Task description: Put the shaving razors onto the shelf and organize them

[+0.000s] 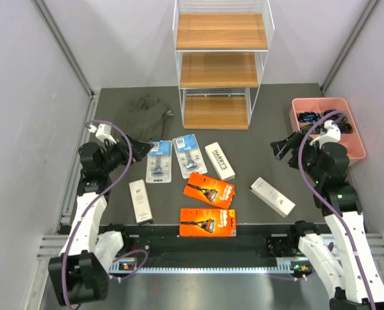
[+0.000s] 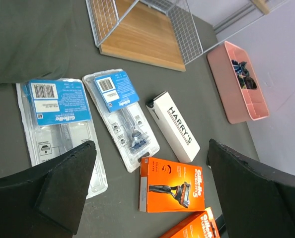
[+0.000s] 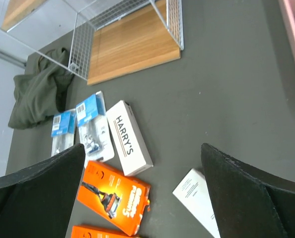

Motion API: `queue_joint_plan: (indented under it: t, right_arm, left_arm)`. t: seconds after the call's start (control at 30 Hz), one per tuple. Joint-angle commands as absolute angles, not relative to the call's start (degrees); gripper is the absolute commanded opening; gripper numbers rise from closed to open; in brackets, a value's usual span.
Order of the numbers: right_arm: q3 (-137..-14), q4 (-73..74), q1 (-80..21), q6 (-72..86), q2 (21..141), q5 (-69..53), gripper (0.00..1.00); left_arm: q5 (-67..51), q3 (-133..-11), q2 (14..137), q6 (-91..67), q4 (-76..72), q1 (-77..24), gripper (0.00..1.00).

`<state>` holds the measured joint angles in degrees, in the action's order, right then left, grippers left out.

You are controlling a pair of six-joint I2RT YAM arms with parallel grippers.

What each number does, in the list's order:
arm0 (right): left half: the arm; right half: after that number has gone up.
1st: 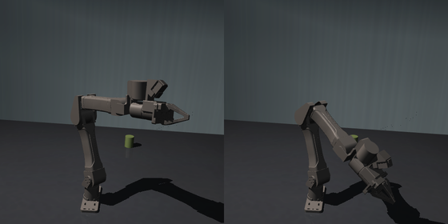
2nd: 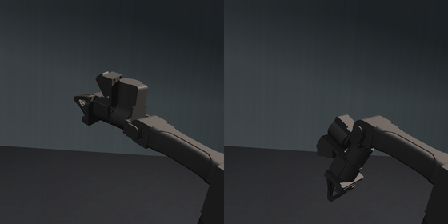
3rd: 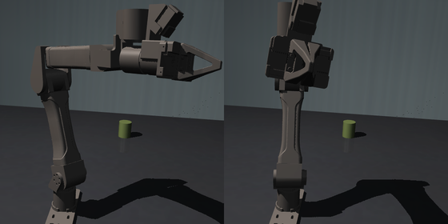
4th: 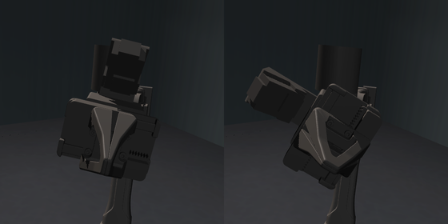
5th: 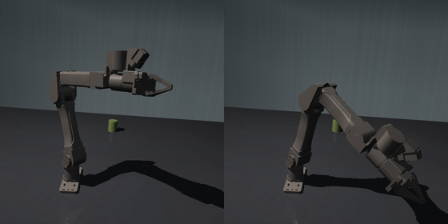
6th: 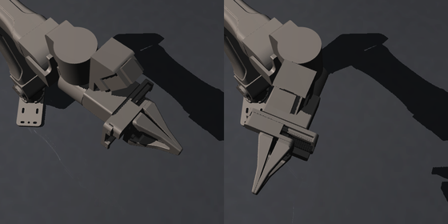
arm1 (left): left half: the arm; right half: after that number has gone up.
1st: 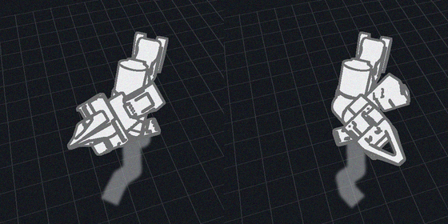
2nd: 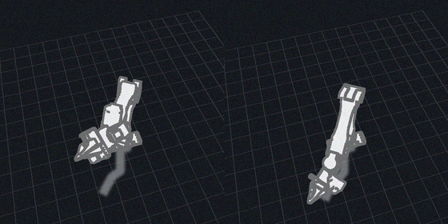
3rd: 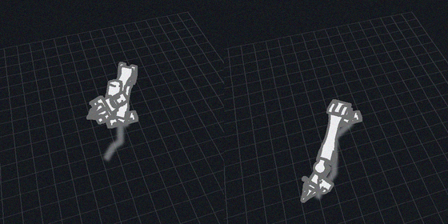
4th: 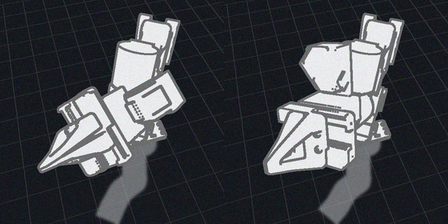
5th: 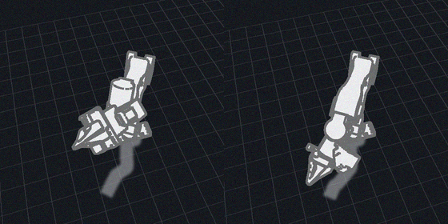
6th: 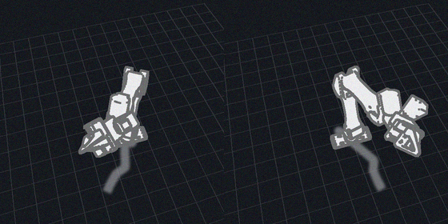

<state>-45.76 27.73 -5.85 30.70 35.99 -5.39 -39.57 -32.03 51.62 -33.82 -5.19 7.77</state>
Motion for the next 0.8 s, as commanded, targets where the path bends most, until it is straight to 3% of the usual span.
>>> queue_joint_plan:
  t: [0.0,0.17,0.3,0.57,0.77]
  right_arm:
    - [-45.62,29.61,-6.15,30.76,35.51,-9.13,0.99]
    - [-45.53,31.64,-6.07,29.97,35.6,-12.47,0.99]
    - [-43.87,31.99,-6.33,29.71,35.86,-18.62,0.99]
    - [-40.08,32.61,-16.77,30.14,37.96,-15.57,0.99]
    - [-34.99,30.07,-33.0,36.02,43.41,-9.42,0.99]
  left_arm:
    - [-37.01,-31.2,48.69,-37.6,-5.63,8.0,0.99]
    - [-47.36,-34.52,51.93,-46.22,-6.6,8.17,0.99]
    - [-57.04,-37.52,56.68,-41.5,-3.63,8.26,0.99]
    - [-42.64,-43.24,54.23,-27.96,18.7,6.07,0.99]
    - [-27.11,-42.02,55.46,-29.78,25.05,-7.18,0.99]
